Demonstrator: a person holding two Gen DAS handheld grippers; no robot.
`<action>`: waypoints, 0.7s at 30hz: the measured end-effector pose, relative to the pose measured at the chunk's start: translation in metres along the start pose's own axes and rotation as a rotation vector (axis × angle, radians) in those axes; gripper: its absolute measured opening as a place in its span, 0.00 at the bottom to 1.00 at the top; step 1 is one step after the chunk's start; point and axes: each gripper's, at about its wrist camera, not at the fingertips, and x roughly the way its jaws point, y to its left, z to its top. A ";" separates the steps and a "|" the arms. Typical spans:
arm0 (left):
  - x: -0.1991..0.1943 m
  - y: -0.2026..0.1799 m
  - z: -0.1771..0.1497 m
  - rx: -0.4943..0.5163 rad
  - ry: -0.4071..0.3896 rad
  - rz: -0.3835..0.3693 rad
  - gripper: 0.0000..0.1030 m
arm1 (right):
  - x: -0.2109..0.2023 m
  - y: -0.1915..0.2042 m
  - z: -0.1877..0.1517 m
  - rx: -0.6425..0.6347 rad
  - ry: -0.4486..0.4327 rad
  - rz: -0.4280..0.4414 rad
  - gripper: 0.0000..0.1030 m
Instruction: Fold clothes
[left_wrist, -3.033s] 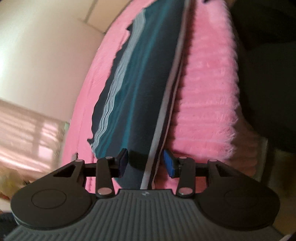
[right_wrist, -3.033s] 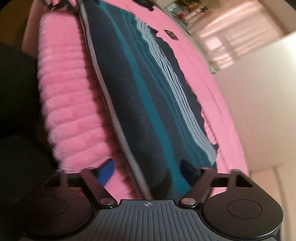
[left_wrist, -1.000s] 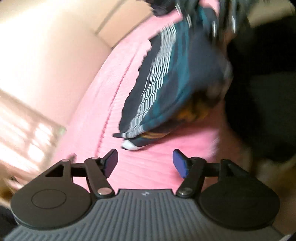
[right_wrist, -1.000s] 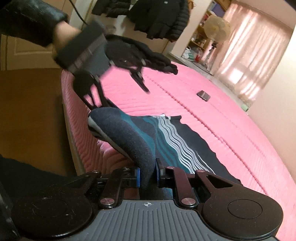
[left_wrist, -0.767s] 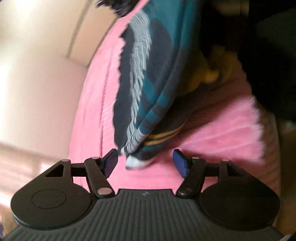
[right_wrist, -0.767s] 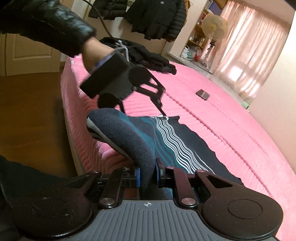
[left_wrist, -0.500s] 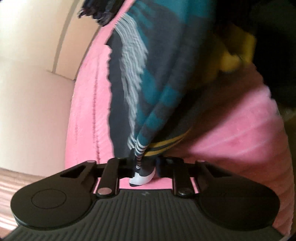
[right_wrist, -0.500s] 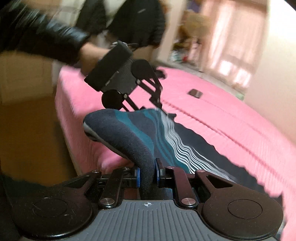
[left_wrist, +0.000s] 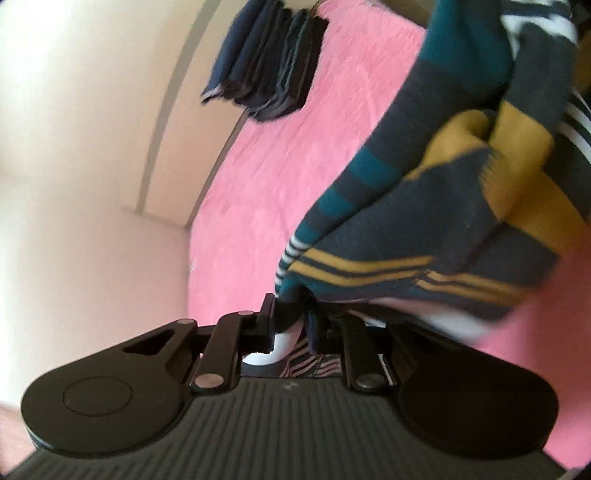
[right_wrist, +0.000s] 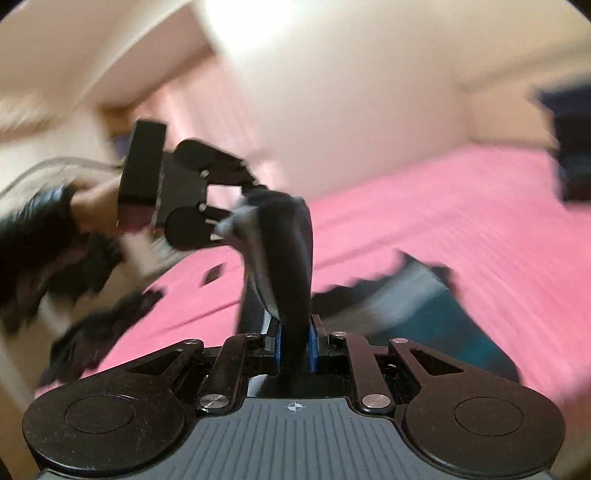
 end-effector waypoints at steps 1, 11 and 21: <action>0.016 0.002 0.013 0.013 -0.012 -0.016 0.14 | -0.002 -0.016 -0.004 0.068 -0.004 -0.028 0.13; 0.155 -0.041 0.079 -0.072 -0.098 -0.160 0.15 | -0.021 -0.084 -0.025 0.314 0.015 -0.119 0.13; 0.111 0.031 -0.046 -0.662 0.083 -0.152 0.30 | -0.003 -0.060 -0.017 0.367 -0.014 -0.051 0.82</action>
